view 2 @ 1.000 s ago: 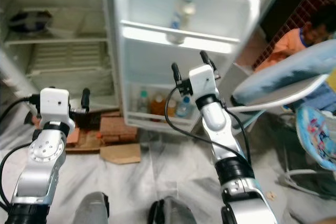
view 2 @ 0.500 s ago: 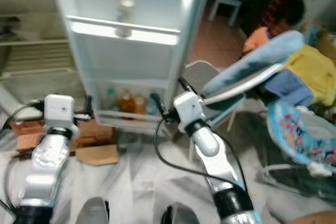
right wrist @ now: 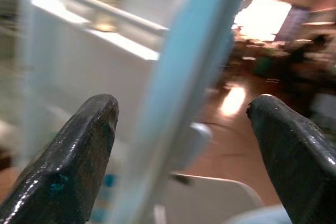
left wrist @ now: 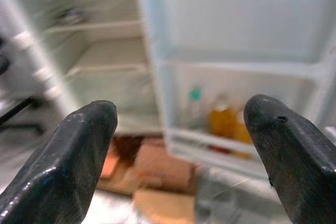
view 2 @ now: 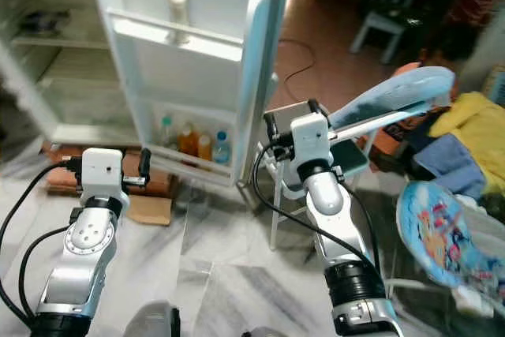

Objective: Restocking fridge

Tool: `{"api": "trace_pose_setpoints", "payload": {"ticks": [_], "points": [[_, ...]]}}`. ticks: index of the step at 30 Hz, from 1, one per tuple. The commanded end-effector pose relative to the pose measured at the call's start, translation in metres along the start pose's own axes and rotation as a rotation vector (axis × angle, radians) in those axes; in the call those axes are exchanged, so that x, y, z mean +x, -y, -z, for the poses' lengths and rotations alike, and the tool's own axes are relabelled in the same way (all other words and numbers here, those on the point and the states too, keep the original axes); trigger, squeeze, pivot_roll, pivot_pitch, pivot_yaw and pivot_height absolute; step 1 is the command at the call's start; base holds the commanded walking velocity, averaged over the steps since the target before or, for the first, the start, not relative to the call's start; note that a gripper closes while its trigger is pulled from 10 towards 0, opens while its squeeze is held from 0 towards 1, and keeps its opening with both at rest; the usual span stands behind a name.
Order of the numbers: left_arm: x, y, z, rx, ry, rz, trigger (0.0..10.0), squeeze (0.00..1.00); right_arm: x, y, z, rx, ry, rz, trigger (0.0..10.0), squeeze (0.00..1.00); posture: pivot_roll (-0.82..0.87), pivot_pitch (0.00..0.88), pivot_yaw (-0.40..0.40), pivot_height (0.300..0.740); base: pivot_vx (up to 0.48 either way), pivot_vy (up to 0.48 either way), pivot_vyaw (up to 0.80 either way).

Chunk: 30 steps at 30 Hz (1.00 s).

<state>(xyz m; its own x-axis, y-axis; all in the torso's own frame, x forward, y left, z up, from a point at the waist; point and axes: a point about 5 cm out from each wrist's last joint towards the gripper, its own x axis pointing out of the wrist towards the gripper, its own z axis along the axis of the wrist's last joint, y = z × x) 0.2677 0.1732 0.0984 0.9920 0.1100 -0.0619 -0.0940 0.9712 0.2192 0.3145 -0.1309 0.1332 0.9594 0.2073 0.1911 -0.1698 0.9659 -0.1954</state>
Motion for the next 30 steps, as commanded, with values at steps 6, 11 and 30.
{"api": "trace_pose_setpoints", "payload": {"ticks": [6, 11, 30], "points": [[-0.002, -0.003, 0.003, 0.008, -0.017, -0.021, 10.0, 0.00, 0.001, -0.012, -0.002, 0.038, 0.000, -0.021, 10.0, 0.00, 0.15, 0.069, -0.111, 0.740, 0.000, 0.000, 0.80], [-0.002, -0.007, 0.002, -0.010, -0.010, -0.012, 10.0, 0.00, 0.001, -0.016, 0.000, 0.052, -0.007, -0.017, 10.0, 0.00, 0.14, 0.088, -0.096, 0.740, 0.068, 0.000, 0.78], [0.001, -0.002, -0.001, 0.015, 0.008, 0.009, 10.0, 0.00, 0.010, -0.006, -0.014, 0.021, 0.040, 0.052, 10.0, 0.00, 0.13, 0.077, -0.098, 0.740, 0.469, -0.015, 0.00]]}}
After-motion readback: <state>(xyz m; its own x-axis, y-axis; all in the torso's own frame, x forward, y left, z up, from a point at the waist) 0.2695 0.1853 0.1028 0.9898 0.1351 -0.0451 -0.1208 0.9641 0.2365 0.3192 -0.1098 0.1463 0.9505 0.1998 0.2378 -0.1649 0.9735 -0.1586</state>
